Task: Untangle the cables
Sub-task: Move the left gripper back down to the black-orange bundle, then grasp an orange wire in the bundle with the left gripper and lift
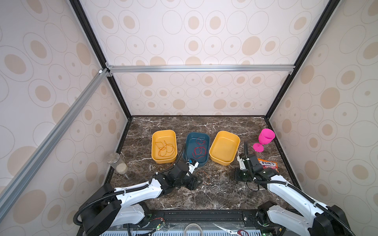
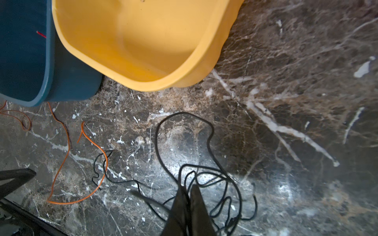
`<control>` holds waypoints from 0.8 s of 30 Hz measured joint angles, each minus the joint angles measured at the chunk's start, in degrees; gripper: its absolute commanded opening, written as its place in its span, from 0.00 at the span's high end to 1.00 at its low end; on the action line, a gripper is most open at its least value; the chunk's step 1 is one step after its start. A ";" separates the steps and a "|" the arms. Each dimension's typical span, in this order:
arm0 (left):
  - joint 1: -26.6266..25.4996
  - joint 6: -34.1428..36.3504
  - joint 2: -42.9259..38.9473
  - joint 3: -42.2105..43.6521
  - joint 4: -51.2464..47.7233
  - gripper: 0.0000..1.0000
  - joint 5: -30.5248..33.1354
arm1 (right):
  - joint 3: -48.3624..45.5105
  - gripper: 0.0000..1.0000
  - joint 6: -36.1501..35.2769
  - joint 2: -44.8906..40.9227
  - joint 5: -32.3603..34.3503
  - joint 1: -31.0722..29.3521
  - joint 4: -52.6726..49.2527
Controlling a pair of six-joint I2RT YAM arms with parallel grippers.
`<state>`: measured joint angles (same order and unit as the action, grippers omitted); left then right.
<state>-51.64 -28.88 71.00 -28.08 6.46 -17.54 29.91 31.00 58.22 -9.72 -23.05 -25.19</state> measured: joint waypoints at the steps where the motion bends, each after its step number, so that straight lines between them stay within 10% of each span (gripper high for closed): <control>1: -0.17 0.83 1.05 -0.31 0.46 0.43 -0.61 | 0.00 0.90 0.00 0.20 -0.22 -0.13 0.28; 10: -1.22 5.29 8.55 -3.17 1.73 0.55 -3.41 | 0.00 0.90 0.57 2.29 -1.25 -1.79 2.14; 19: -1.49 7.02 10.51 -4.22 0.85 0.99 -1.60 | 0.00 0.90 1.09 3.37 -1.03 -2.47 3.56; 24: -1.53 7.56 8.13 -4.42 -0.57 1.00 1.68 | 0.00 0.90 1.29 3.41 0.55 -2.51 3.32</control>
<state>-53.17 -21.32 79.13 -32.49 5.89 -15.86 29.91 32.29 61.63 -9.17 -25.56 -21.87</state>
